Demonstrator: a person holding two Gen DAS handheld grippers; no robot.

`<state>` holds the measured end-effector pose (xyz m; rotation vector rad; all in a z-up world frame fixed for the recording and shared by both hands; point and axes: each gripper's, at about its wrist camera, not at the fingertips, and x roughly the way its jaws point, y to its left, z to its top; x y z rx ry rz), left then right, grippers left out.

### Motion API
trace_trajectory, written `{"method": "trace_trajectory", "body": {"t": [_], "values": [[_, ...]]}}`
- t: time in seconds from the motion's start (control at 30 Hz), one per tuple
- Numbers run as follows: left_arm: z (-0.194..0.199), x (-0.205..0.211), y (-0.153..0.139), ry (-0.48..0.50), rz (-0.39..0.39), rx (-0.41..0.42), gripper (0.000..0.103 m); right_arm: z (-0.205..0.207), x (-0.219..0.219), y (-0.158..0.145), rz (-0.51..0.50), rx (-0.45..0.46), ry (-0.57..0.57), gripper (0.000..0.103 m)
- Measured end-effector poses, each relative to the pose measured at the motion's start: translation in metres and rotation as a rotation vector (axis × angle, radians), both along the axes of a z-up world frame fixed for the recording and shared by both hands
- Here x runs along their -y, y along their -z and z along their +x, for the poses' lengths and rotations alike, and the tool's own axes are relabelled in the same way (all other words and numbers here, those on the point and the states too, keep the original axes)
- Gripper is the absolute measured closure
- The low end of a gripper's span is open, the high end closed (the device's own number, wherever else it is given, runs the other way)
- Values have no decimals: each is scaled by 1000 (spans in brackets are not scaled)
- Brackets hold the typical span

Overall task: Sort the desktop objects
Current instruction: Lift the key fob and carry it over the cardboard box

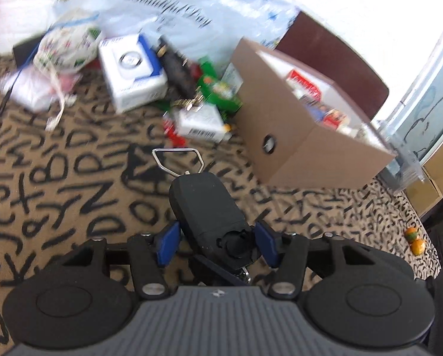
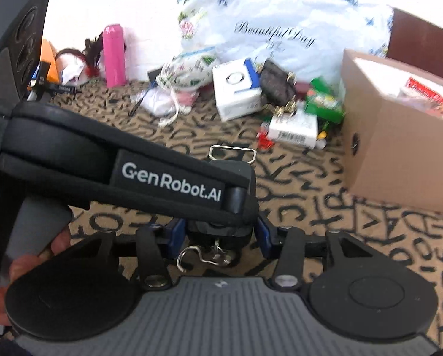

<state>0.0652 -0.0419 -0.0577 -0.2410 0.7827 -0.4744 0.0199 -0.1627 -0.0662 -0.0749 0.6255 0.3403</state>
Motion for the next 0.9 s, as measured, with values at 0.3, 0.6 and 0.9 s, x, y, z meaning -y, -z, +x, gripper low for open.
{"method": "trace_trajectory", "body": {"t": [0.3, 0.6, 0.9], "values": [[13, 31, -55, 17, -39, 112, 45, 4, 36, -45, 42, 149, 46, 55], [39, 70, -104, 40, -64, 214, 46, 25, 75, -88, 78, 303, 108, 55], [86, 121, -121, 88, -96, 223, 46, 63, 123, -108, 86, 359, 175, 55]]}}
